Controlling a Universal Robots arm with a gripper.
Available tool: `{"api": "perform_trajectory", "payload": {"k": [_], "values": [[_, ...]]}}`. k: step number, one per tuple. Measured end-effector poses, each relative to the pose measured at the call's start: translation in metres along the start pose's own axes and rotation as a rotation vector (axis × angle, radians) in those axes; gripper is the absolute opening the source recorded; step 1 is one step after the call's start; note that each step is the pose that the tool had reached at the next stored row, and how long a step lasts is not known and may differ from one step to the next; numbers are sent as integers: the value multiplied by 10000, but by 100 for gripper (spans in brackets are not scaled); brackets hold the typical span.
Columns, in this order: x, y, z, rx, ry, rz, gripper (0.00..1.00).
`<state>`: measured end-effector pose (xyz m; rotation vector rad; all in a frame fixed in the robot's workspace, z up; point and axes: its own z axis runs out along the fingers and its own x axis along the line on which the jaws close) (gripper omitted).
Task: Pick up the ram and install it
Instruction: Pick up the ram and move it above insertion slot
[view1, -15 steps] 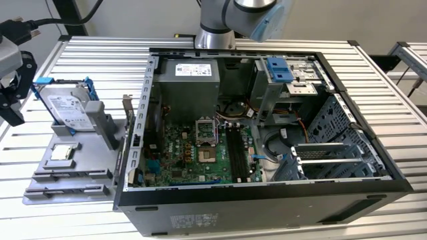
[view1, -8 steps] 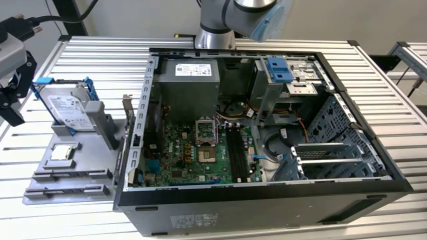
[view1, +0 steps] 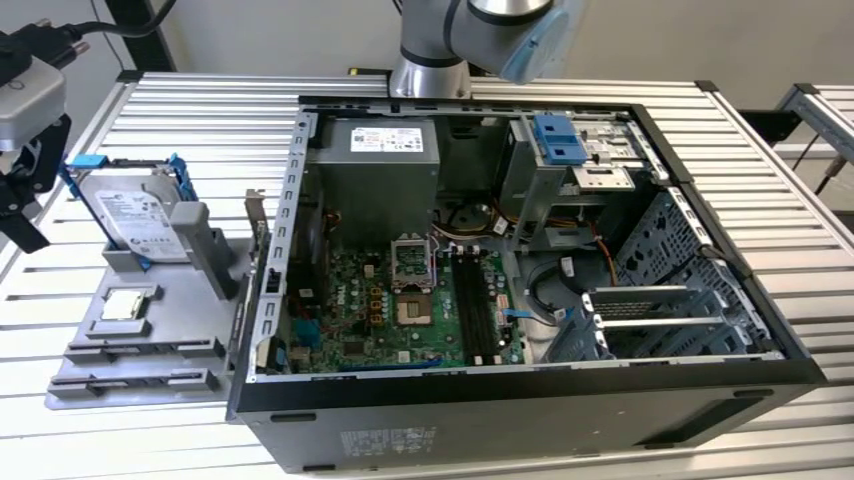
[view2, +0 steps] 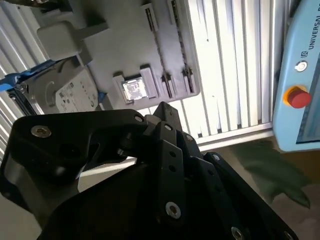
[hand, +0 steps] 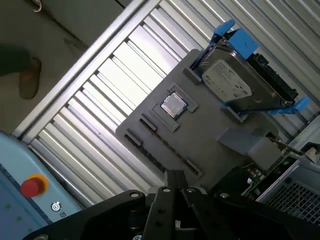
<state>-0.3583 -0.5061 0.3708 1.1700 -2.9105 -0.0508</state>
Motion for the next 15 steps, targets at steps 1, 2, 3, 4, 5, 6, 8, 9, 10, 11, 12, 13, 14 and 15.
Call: {"api": "perform_trajectory", "payload": {"k": [1, 2, 3, 4, 5, 6, 8, 9, 10, 11, 12, 13, 14, 15], "values": [[0, 0, 0, -2, 3, -127, 0], [0, 0, 0, -4, 6, -251, 0], [0, 0, 0, -6, 10, -386, 0], [0, 0, 0, -7, 15, -535, 0], [0, 0, 0, -9, 18, -665, 0], [0, 0, 0, -10, 21, -780, 0], [0, 0, 2, -13, 25, -960, 0], [0, 0, 1, -15, 26, -1024, 0], [0, 0, 1, -18, 26, -1069, 0], [-1, 0, 2, -21, 23, -1101, 0], [-1, 0, 1, -27, 19, -1149, 0], [-1, 0, 1, -30, 18, -1200, 0], [-1, 0, 1, -32, 16, -1249, 0], [0, 0, 2, -32, 15, -1295, 0]]}}
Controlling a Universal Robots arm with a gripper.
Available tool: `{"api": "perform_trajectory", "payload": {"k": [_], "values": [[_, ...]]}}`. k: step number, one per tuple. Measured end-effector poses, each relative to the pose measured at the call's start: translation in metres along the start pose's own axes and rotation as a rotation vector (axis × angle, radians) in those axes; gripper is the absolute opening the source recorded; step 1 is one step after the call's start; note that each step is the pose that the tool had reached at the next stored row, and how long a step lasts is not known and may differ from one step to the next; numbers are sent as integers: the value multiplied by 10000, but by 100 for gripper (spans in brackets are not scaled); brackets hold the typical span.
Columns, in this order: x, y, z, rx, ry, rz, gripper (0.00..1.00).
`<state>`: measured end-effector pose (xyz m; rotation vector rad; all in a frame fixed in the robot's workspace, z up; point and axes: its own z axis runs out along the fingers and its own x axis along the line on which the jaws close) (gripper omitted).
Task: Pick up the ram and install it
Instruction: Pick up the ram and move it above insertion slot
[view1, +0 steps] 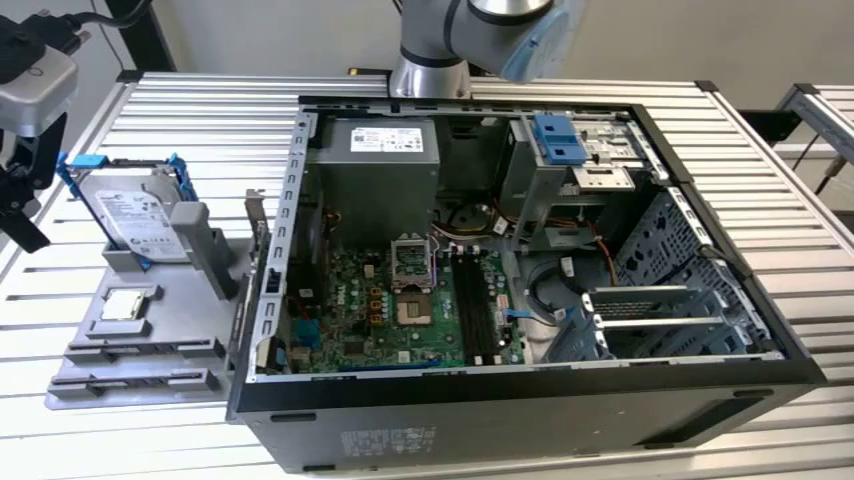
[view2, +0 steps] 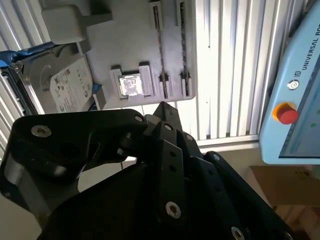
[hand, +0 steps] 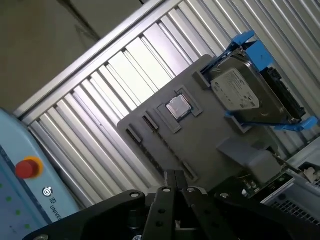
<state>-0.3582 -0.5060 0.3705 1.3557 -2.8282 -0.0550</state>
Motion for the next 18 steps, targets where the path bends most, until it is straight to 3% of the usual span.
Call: {"api": "perform_trajectory", "payload": {"k": [18], "values": [[13, -10, -5, -53, -56, -243, 0]]}}
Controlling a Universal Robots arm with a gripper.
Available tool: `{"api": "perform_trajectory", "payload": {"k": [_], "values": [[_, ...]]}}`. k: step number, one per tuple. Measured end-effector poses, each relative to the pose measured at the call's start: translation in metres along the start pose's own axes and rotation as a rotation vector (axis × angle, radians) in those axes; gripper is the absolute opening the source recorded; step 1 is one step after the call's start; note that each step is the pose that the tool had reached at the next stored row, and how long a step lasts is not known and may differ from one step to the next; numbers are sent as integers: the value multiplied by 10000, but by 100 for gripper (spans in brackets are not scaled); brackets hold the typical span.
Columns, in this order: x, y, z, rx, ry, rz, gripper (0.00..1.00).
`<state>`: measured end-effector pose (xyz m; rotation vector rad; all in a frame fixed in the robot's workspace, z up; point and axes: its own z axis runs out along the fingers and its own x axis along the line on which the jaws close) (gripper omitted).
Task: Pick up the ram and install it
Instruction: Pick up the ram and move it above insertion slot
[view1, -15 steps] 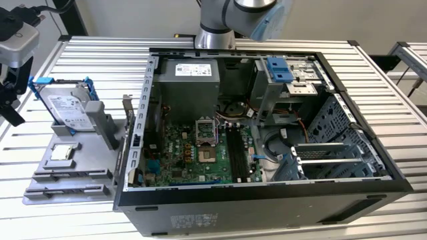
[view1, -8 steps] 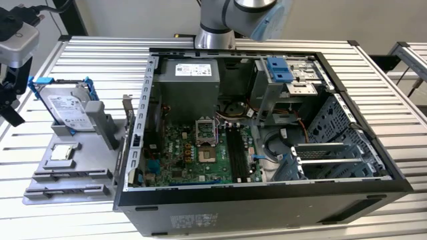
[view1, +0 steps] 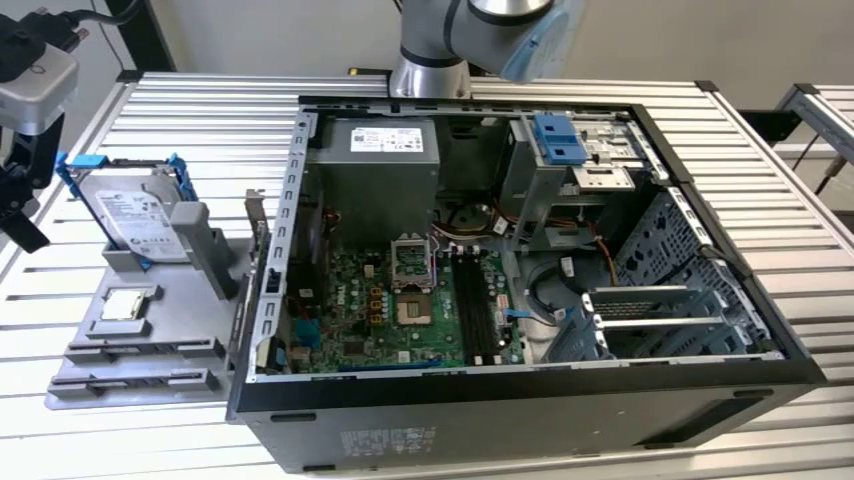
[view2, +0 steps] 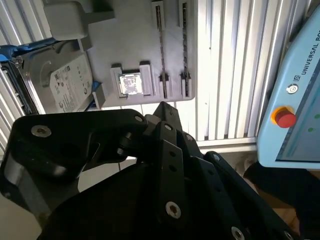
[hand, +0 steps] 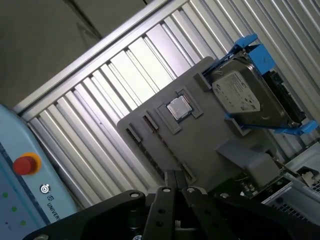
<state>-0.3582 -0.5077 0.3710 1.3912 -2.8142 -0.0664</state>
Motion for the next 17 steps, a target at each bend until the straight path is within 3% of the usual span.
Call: {"api": "perform_trajectory", "payload": {"k": [11, 17], "values": [[1, 1, 0, -2, -1, -35, 0], [2, 2, 0, -17, 33, -867, 0]]}}
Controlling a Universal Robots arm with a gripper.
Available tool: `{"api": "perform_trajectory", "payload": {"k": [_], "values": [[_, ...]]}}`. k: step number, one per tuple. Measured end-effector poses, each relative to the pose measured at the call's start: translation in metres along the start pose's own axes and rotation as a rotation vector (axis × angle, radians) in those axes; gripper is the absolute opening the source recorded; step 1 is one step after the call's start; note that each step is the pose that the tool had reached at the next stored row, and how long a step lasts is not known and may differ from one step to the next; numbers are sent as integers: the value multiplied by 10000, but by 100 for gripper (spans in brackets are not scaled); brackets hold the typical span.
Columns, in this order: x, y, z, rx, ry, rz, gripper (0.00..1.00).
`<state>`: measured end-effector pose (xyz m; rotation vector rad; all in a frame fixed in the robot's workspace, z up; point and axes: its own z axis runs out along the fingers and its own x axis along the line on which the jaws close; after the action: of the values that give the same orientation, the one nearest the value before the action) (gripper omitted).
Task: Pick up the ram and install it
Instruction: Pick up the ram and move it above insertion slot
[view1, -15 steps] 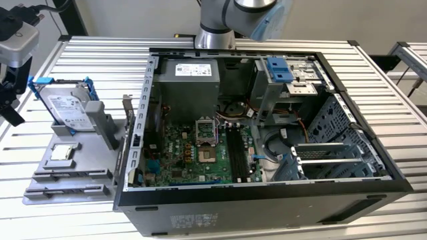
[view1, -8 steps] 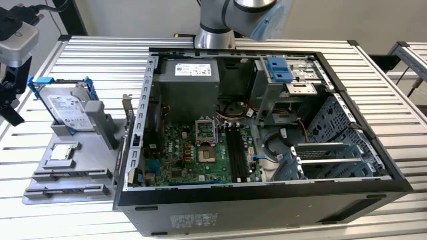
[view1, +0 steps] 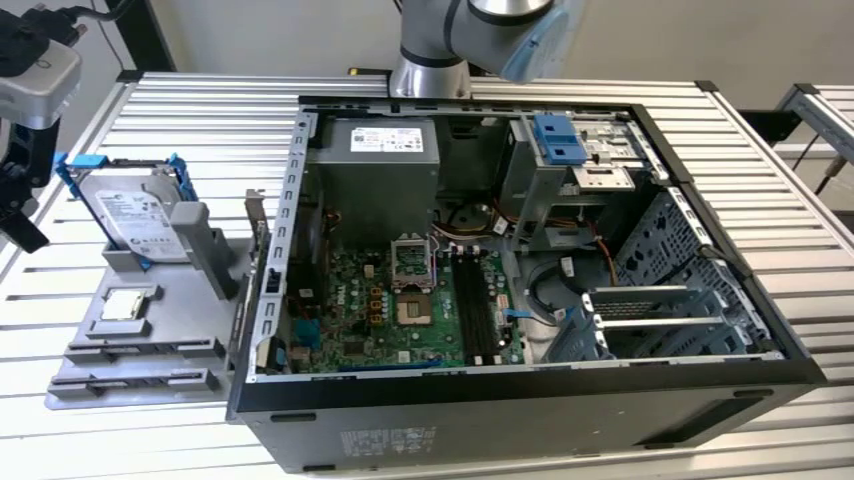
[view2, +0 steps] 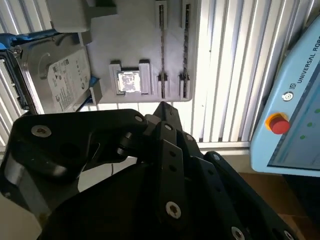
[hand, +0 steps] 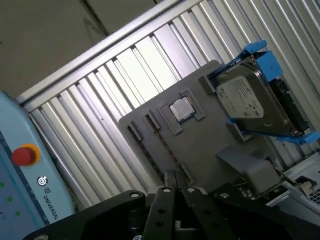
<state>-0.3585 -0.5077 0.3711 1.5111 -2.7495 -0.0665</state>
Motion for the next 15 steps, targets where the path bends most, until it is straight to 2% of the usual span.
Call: {"api": "perform_trajectory", "payload": {"k": [6, 15], "values": [[-1, -1, 1, -7, 15, -423, 0], [-1, 0, 1, -8, 18, -474, 0]]}}
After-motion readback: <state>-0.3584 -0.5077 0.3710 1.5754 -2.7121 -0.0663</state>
